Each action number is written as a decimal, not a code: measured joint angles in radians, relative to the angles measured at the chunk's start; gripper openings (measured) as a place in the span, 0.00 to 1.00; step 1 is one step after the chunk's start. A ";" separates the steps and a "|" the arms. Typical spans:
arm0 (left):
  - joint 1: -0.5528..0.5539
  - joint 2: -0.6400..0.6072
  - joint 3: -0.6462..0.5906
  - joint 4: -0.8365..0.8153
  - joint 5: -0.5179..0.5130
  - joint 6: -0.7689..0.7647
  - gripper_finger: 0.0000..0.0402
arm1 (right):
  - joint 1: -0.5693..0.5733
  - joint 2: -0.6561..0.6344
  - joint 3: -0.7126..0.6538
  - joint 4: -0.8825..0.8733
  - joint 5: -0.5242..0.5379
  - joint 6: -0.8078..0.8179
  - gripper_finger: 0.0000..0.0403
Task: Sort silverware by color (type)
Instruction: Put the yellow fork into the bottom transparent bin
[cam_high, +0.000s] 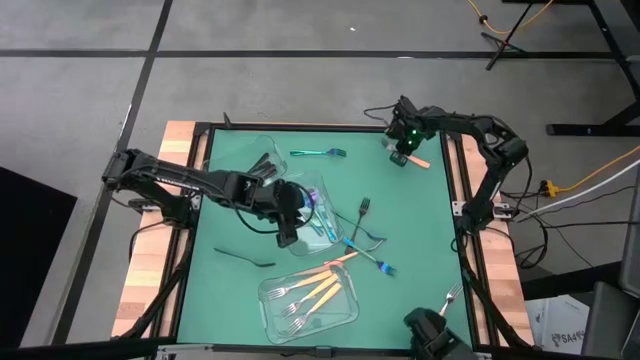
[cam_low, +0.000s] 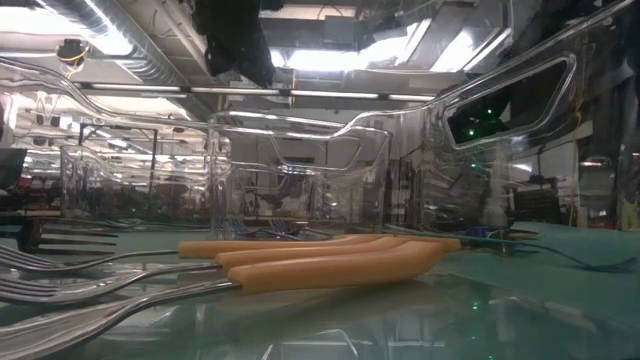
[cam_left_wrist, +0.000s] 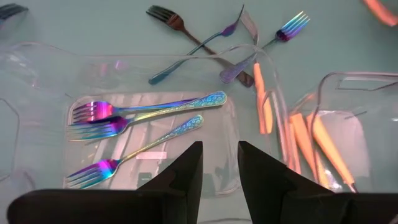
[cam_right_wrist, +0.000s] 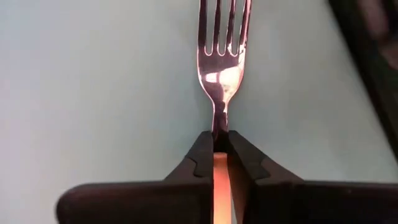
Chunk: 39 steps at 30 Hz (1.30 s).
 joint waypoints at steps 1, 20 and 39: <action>0.000 -0.009 0.000 -0.002 0.000 0.000 0.23 | 0.019 -0.004 -0.001 -0.004 0.001 0.000 0.01; -0.054 -0.233 0.000 -0.301 -0.015 -0.058 0.23 | 0.512 -0.353 -0.001 -0.160 0.009 0.215 0.01; -0.197 -0.232 -0.027 -0.368 -0.038 -0.292 0.23 | 1.199 -0.395 0.147 0.300 -0.074 0.559 0.00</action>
